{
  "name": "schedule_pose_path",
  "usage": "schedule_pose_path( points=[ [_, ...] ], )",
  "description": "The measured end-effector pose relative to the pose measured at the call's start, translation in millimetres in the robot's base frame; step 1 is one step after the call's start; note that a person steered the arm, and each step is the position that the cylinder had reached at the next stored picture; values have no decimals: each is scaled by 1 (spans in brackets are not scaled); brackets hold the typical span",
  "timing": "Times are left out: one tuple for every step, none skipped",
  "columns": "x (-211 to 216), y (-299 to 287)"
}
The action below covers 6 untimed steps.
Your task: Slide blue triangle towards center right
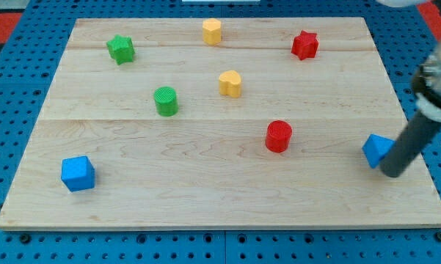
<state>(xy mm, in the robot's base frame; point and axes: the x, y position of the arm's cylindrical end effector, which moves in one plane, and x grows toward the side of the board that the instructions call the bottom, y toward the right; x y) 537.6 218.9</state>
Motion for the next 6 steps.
schedule_pose_path(
  points=[
    [-18, -28],
    [-43, -29],
    [-44, -29],
    [-28, -14],
    [-23, 12],
    [-32, -1]
  ],
)
